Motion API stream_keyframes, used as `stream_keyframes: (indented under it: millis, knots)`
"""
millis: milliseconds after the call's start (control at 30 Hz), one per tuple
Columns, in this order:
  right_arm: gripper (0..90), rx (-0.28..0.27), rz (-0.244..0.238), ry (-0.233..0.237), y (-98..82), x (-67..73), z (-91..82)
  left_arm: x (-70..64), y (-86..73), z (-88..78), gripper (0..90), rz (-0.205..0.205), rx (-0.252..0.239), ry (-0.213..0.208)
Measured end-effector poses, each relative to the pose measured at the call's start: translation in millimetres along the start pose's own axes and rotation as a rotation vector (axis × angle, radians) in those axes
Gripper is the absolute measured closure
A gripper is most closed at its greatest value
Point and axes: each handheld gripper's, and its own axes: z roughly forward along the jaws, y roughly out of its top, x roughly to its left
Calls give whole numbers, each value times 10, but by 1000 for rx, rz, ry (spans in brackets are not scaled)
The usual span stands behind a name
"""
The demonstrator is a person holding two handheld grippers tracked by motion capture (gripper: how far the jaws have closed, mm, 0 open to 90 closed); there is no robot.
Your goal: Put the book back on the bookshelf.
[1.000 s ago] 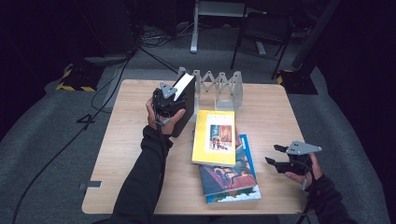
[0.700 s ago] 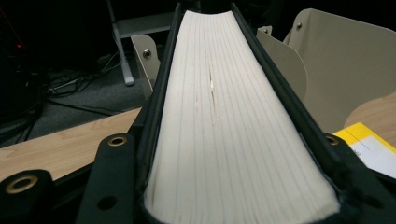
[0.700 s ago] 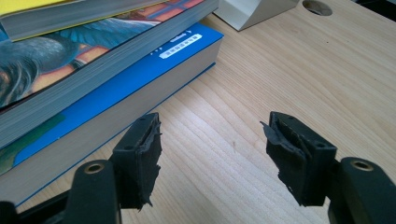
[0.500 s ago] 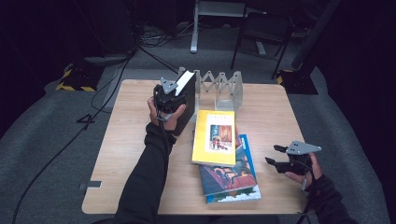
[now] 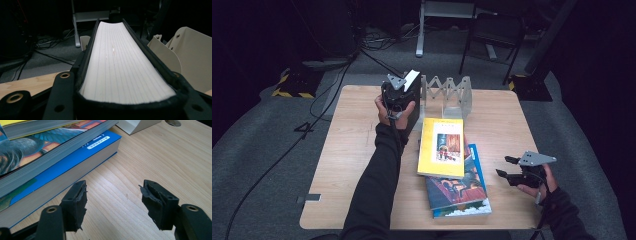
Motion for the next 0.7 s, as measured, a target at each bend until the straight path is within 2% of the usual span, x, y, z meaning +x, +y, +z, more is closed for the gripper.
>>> stream_keyframes:
  millis: [100, 167, 267, 333, 433, 633, 700]
  knots:
    - [369, 2, 1, 4, -3, -1, 0, -34, 63, 68, 519, -2, -14, 33]
    - [370, 5, 3, 12, -6, -3, 2, -34, 91, 88, 519, 1, -16, 39]
    - [370, 7, -1, 17, -9, 1, 6, -53, 154, 138, 518, 12, -40, 61]
    - [369, 3, 2, 21, -10, -2, 9, -72, 182, 173, 518, 30, -35, 68]
    - [369, 6, 2, 23, -12, -3, 18, -92, 178, 246, 517, 41, -44, 90]
    - [371, -8, -11, 13, -5, 4, -11, -100, 154, 299, 516, 42, -68, 99]
    - [371, -7, -10, 6, -7, -6, -17, -107, 137, 318, 516, 61, -64, 102]
